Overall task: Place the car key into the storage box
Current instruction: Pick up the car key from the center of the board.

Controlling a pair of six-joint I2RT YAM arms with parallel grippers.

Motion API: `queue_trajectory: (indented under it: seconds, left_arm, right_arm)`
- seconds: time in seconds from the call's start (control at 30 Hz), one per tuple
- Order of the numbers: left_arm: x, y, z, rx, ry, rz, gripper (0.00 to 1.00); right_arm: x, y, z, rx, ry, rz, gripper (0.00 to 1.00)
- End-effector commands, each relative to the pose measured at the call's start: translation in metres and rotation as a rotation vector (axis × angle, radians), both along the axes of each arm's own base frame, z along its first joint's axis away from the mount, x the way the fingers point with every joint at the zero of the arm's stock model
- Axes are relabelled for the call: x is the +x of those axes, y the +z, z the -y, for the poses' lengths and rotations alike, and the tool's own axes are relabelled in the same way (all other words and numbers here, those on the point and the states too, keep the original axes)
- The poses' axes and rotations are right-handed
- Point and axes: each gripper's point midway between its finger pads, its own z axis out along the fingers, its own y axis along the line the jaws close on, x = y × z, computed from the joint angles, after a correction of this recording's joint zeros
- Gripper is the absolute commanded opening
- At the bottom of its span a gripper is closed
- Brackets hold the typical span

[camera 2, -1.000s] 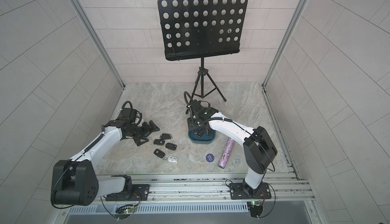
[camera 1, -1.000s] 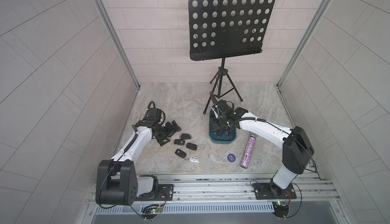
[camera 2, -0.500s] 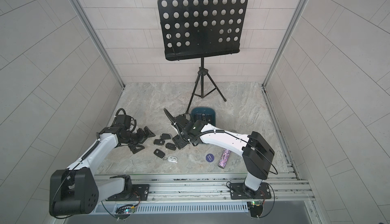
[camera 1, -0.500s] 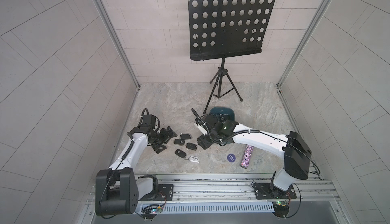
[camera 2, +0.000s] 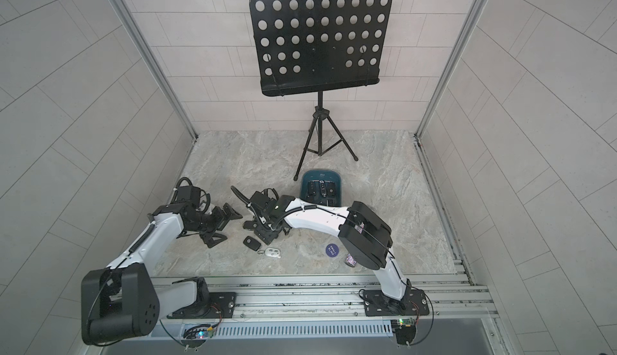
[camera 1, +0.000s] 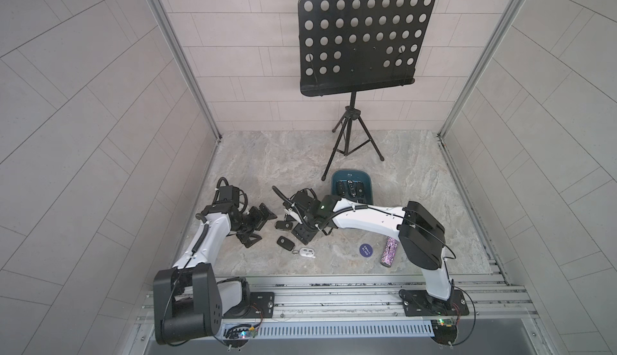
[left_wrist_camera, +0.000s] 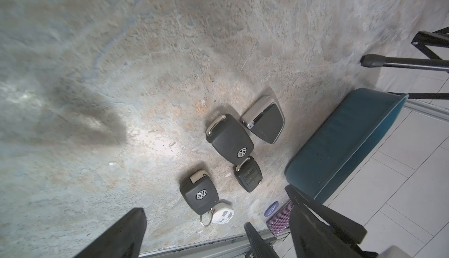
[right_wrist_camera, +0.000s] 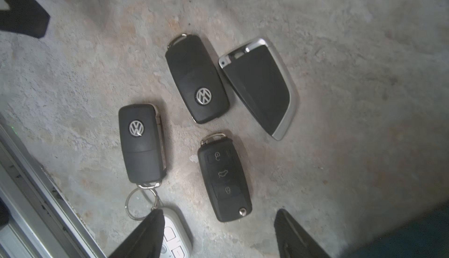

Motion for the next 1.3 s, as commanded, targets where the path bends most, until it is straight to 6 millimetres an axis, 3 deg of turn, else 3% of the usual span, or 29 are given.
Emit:
queue_trajectory:
  seconds: [0.0, 0.33, 0.7, 0.97, 1.27]
  left_arm:
    - [-0.008, -0.003, 0.001, -0.013, -0.009, -0.017, 1.00]
    - [-0.009, -0.013, 0.002, -0.048, 0.002, -0.041, 1.00]
    - [-0.009, -0.011, 0.000, -0.052, 0.011, -0.032, 1.00]
    - [-0.010, -0.013, -0.001, -0.055, 0.015, -0.037, 1.00]
    - [-0.010, -0.012, -0.001, -0.056, 0.017, -0.035, 1.00]
  right_arm:
    - [0.002, -0.007, 0.002, -0.063, 0.034, 0.011, 0.76]
    - [0.005, -0.026, 0.009, -0.174, 0.091, 0.022, 0.74]
    - [0.004, -0.045, 0.009, -0.218, 0.099, -0.006, 0.72]
    - [0.003, -0.048, 0.009, -0.223, 0.101, -0.009, 0.62]
    - [0.003, -0.050, 0.009, -0.224, 0.102, -0.012, 0.42]
